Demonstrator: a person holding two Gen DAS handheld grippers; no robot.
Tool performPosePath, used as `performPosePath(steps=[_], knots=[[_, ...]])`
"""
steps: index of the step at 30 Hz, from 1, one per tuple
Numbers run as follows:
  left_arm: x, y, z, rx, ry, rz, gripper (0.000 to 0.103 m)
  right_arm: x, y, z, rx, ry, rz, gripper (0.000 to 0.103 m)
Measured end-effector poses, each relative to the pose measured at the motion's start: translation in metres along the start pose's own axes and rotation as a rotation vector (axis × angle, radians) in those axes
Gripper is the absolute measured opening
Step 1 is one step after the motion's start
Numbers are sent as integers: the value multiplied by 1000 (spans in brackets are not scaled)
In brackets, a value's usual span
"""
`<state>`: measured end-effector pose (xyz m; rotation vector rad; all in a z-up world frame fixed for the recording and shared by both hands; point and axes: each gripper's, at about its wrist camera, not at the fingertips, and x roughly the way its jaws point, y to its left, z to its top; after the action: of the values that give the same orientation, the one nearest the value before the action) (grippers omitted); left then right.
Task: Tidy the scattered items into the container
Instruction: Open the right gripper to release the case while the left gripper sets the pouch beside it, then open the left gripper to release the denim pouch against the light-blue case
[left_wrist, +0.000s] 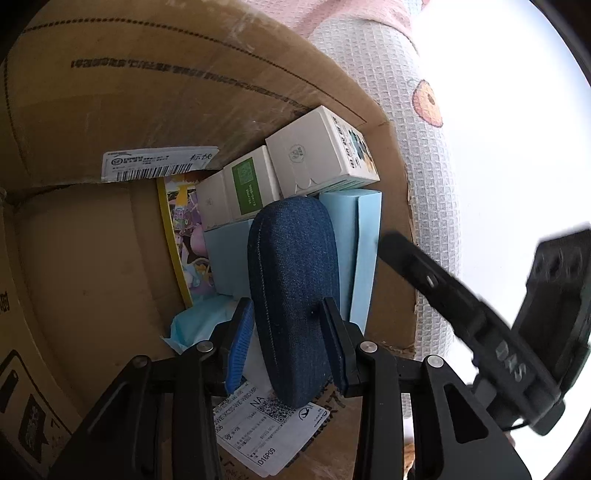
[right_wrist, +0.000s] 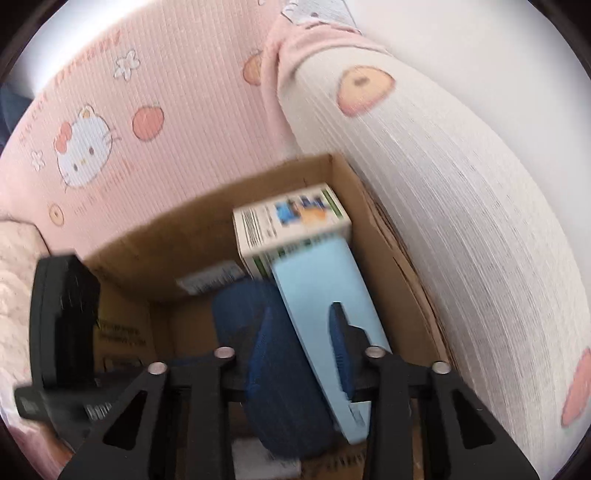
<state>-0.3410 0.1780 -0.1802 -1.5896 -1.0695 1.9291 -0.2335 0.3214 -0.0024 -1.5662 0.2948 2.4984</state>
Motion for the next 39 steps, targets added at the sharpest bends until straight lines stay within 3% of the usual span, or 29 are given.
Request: performPosePath(steps=[7,11,17,21,27,35,39], knots=[[3,-2,0,1,0,-5,40,29,0,13,-23,-12,-78,10],[6,-4,0,-2,6,-7,40,65,4,23,-11,39,-89,9],[11,-1,3,-34,38,-34,40,85,5,28,-2,107,-143,9],[12,-4,2,-42,19,-31,41,84,-10,29,74,114,-86,8],[14,-9,2,-24,21,-25,42,75,-7,28,64,143,-142,9],[18,-18,2,1,22,-17,43,57,-8,-7,30,242,-208,9],[20,-21,1,-2,19,-2,44,59,-17,-14,70,280,-189,9]])
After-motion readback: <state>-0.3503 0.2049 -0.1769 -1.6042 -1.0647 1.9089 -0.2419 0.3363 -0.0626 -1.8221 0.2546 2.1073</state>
